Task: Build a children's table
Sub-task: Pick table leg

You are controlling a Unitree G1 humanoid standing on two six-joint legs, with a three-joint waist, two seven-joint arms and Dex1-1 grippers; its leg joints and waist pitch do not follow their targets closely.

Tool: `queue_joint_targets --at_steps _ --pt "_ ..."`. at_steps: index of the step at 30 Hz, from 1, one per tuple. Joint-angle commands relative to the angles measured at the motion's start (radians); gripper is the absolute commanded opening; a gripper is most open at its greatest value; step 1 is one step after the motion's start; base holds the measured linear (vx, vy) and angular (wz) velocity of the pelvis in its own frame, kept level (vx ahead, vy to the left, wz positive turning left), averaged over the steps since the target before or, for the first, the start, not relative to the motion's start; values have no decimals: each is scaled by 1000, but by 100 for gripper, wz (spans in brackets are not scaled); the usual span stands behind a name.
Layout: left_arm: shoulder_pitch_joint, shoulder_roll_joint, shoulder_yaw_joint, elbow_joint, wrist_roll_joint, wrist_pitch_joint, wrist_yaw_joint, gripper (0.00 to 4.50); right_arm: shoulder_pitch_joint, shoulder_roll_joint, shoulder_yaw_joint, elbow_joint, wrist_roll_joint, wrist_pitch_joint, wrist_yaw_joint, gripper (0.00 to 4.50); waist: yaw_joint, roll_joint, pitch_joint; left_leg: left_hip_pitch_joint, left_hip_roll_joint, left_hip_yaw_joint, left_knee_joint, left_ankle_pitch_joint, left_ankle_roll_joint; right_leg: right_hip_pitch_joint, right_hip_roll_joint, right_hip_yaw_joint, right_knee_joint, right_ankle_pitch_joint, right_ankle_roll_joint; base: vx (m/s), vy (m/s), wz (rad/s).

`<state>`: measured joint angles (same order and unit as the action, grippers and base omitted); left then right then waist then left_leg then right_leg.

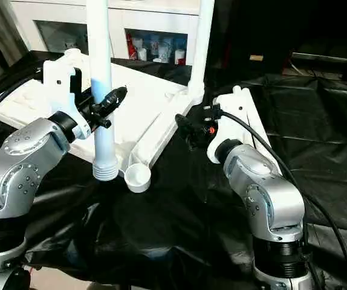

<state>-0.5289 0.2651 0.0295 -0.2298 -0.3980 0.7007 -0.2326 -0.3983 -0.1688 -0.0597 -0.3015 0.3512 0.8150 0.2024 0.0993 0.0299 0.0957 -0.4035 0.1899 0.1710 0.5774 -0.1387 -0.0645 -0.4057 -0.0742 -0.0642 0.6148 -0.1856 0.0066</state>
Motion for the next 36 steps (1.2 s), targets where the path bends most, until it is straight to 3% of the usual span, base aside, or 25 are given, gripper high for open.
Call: queue_joint_targets --at_steps 1,36 --pt "-16 4 -1 -17 3 -1 1 185 -4 -2 -2 -10 -5 -4 -3 393 0 7 -78 27 24 -14 -64 -263 -56 41 -52 44 -76 -215 -115 0 0 0" --pt "-16 4 -1 -17 3 -1 1 185 -4 -2 -2 -10 -5 -4 -3 393 0 7 -78 27 23 -13 -62 -254 -51 42 -51 43 -75 -209 -119 0 0 0"
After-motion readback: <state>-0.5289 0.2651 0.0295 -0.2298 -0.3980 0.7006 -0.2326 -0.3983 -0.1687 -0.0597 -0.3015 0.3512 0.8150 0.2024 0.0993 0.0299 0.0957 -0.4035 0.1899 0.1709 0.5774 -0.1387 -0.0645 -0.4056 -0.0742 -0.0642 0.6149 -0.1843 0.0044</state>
